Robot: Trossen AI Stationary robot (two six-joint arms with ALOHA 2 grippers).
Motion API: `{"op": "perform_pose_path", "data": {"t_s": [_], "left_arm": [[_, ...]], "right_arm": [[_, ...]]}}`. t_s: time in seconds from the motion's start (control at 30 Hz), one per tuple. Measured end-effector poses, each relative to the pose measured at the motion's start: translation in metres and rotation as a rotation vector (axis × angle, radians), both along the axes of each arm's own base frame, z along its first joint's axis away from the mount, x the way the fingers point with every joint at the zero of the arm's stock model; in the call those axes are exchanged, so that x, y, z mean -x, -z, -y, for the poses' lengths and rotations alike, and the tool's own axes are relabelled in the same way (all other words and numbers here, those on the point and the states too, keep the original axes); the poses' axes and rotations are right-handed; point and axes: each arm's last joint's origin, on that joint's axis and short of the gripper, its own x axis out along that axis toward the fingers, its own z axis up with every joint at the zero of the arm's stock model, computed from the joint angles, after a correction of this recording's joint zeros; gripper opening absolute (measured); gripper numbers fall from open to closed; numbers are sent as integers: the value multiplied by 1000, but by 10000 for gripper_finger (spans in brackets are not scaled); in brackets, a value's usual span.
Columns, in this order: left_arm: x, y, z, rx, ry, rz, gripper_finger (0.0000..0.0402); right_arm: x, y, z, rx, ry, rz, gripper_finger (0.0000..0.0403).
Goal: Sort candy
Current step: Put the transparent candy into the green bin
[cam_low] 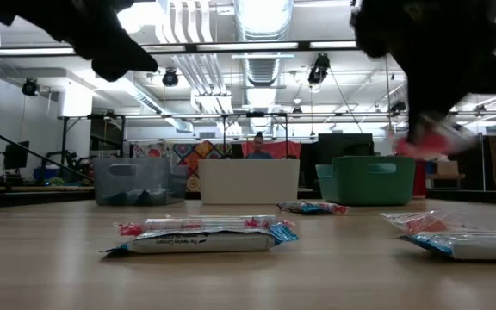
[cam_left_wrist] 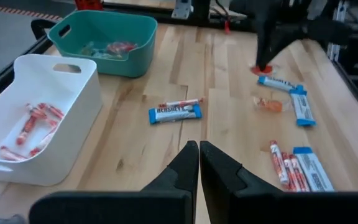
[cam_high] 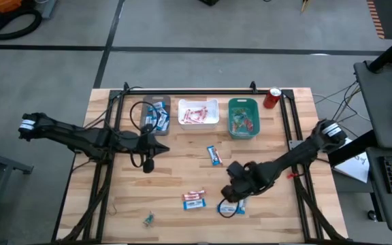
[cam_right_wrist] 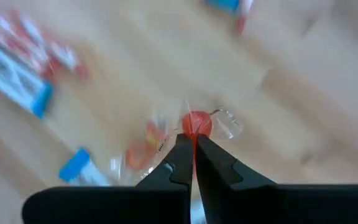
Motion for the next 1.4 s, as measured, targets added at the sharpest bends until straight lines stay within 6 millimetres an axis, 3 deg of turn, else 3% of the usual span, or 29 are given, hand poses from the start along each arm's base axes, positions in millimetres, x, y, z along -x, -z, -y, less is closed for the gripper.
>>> {"op": "perform_pose_path", "data": {"t_s": [0.27, 0.5, 0.63, 0.83, 0.97, 1.1, 1.4], "left_arm": [[-2, 14, 0, 25, 0, 139, 0], [-3, 9, 0, -30, 19, 167, 0], [-4, 2, -1, -79, -8, 184, 0], [-5, -5, -3, -155, -83, 194, 0], [-5, -5, -5, -178, -132, 189, 0], [-5, -4, -5, -184, -147, 184, 0], [-5, -4, -5, -143, -162, 187, 0]], "right_arm": [[8, -45, 35, 435, -67, 236, 9], [10, -60, 91, 683, -97, 192, 9], [15, -51, 140, 727, -3, 82, 9], [33, -27, 222, 696, 268, -95, 9], [45, -11, 259, 656, 397, -164, 9], [49, -8, 269, 662, 424, -167, 22], [45, -9, 267, 628, 374, -137, 96]]}}
